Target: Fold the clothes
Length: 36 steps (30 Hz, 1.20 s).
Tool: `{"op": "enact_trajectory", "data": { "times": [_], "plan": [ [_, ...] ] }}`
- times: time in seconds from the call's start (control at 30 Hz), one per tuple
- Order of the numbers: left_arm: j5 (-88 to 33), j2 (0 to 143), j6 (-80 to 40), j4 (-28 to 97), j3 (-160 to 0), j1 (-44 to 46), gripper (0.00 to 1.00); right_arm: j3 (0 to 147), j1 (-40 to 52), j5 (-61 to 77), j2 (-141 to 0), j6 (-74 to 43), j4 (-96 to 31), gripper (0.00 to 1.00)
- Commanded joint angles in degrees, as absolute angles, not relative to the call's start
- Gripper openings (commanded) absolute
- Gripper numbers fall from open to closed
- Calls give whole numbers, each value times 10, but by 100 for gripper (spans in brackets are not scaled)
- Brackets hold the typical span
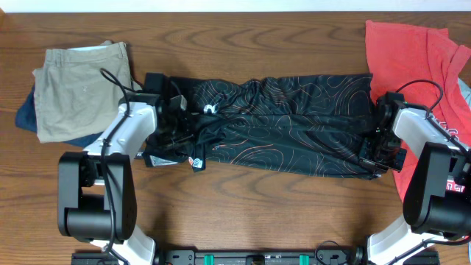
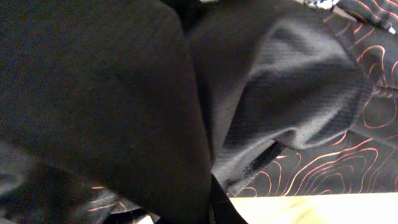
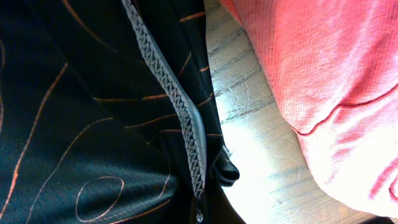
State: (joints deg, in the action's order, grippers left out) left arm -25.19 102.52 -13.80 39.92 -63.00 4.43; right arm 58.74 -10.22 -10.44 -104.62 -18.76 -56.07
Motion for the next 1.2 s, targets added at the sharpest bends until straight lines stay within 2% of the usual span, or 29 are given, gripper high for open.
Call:
{"op": "enact_trajectory", "data": {
  "times": [0.0,0.2,0.23,0.3,0.33,0.37,0.5,0.6,0.63,0.9,1.17],
  "plan": [
    [-251,998,-185,385,-643,6,6,583,-106,-122,-1051,-197,-562,1],
    [-251,956,-228,349,-645,-32,7,583,-106,-120,-1051,-197,-557,1],
    [-251,956,-228,354,-645,-31,17,583,-106,-116,-1051,-197,-555,1],
    [-251,956,-228,371,-642,-27,57,583,-106,-109,-1051,-197,-554,1],
    [-251,956,-228,381,-641,-24,66,583,-106,-104,-1051,-197,-553,3],
    [-251,956,-225,392,-641,-22,71,583,-106,-93,-1051,-196,-553,13],
    [-265,945,-175,399,-643,-15,81,587,-106,-60,-1051,-177,-552,37],
    [-264,925,-156,376,-657,-15,88,603,-106,-55,-1043,-177,-560,38],
    [-263,920,-146,360,-664,-15,98,611,-106,-52,-1036,-177,-565,38],
    [-225,945,-133,243,-715,-15,98,678,-105,-13,-958,-163,-595,41],
    [-202,1075,-117,193,-795,-15,98,686,-104,37,-890,-126,-602,43]
  ]
}}
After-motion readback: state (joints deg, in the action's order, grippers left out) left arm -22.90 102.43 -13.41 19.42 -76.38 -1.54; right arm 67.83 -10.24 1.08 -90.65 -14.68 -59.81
